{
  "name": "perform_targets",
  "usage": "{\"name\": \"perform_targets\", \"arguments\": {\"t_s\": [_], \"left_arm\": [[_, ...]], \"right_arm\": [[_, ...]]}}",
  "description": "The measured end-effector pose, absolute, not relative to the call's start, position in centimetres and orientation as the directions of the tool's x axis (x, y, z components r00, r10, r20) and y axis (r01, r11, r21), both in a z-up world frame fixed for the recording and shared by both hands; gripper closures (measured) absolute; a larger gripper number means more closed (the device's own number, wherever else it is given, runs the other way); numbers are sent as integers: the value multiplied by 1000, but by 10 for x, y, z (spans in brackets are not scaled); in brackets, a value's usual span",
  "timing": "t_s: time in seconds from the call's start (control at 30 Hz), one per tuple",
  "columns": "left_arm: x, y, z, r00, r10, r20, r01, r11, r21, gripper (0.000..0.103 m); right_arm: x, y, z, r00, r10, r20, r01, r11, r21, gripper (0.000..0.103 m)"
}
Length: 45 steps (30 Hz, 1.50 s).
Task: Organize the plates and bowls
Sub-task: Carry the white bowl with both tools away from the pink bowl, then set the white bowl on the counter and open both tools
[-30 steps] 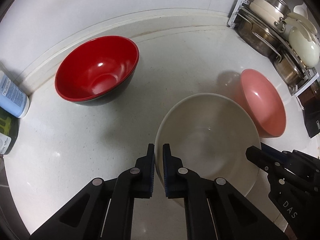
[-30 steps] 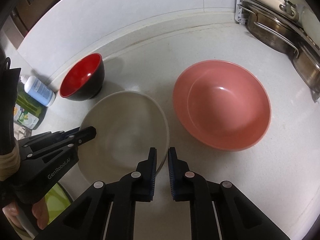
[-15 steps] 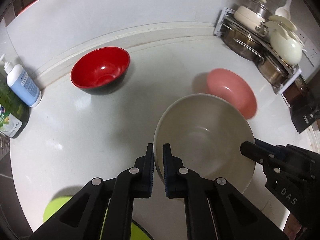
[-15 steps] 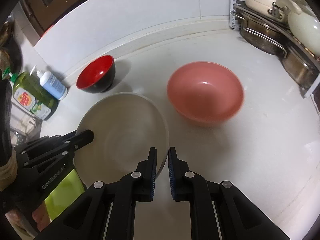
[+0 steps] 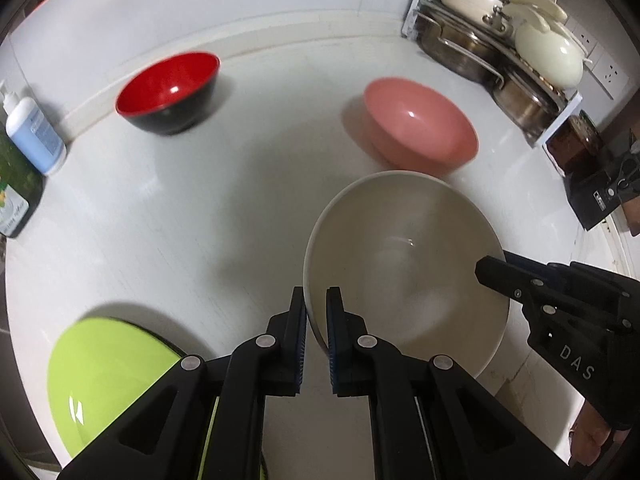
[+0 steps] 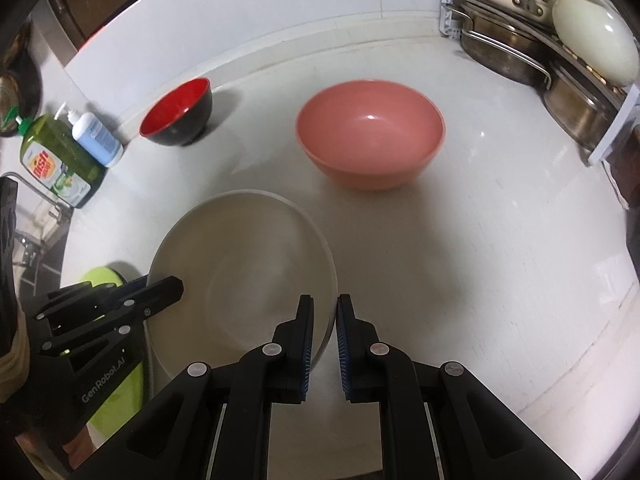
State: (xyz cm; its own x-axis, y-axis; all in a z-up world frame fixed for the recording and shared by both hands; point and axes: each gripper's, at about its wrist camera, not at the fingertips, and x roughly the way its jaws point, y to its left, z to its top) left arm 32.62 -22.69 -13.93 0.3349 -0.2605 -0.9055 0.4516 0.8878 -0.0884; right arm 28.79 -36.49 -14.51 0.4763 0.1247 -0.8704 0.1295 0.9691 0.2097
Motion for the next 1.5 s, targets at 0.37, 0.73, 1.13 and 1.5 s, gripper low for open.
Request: {"name": "perform_targets", "arguments": {"t_s": [0.37, 0.73, 1.13, 1.5], "left_arm": [[310, -237, -157, 292, -242, -925, 438, 894, -96, 92], [305, -240, -161, 284, -233, -930, 434, 896, -92, 91], [304, -240, -159, 299, -222, -928, 424, 902, -79, 83], [312, -234, -119, 441, -229, -868, 424, 905, -23, 51]], "right_arm": [[280, -371, -158, 442, 124, -888, 115, 974, 193, 90], [278, -375, -165, 426, 135, -894, 102, 975, 196, 90], [277, -379, -165, 431, 167, -887, 88, 970, 226, 88], [274, -398, -126, 560, 104, -822, 131, 969, 211, 68]]}}
